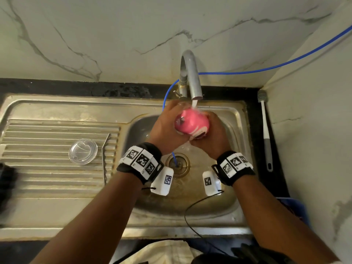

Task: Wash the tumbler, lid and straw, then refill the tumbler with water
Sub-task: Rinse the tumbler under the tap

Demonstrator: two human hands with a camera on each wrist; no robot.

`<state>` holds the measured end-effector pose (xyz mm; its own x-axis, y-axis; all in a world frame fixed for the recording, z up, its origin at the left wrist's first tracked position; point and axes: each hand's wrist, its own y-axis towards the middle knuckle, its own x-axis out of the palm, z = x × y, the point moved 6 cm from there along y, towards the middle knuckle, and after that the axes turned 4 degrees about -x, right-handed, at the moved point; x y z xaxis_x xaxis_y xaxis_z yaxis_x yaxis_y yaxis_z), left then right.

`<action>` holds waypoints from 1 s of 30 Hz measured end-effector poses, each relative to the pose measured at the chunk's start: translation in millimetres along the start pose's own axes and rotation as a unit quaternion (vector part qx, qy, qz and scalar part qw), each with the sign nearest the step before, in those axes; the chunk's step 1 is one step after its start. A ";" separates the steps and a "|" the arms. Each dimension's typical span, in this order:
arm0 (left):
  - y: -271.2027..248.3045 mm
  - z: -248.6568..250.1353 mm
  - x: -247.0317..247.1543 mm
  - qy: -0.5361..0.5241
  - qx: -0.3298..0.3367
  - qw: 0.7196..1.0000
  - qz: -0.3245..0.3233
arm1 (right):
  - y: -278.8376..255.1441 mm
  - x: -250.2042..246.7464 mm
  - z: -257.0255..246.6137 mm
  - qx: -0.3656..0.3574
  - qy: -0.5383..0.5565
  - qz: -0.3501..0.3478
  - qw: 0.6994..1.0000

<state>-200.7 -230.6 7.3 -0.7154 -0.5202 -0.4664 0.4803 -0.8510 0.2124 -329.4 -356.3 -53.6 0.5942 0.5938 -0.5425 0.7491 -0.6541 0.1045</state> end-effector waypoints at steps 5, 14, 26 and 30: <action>-15.0 -29.3 -22.9 0.020 -0.074 0.996 0.052 | 28.3 -2.4 -37.0 -0.105 -0.149 -0.043 0.982; -58.0 -75.0 -6.4 -0.147 -0.241 0.959 0.020 | 12.9 -24.7 -27.5 0.013 0.077 -0.088 0.993; -71.0 -79.6 36.7 -0.131 -0.305 0.933 -0.136 | -21.9 16.6 -16.5 0.127 0.225 0.010 0.966; -39.4 -77.0 2.3 -0.198 -0.302 0.930 -0.064 | -19.0 5.5 -14.1 0.054 0.171 -0.011 0.984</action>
<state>-182.1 -192.7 -68.2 -0.8600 -0.5045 -0.0767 0.4900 -0.7743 -0.4006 -336.2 -334.0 -46.8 0.6552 0.7195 -0.2302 0.7388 -0.6739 -0.0036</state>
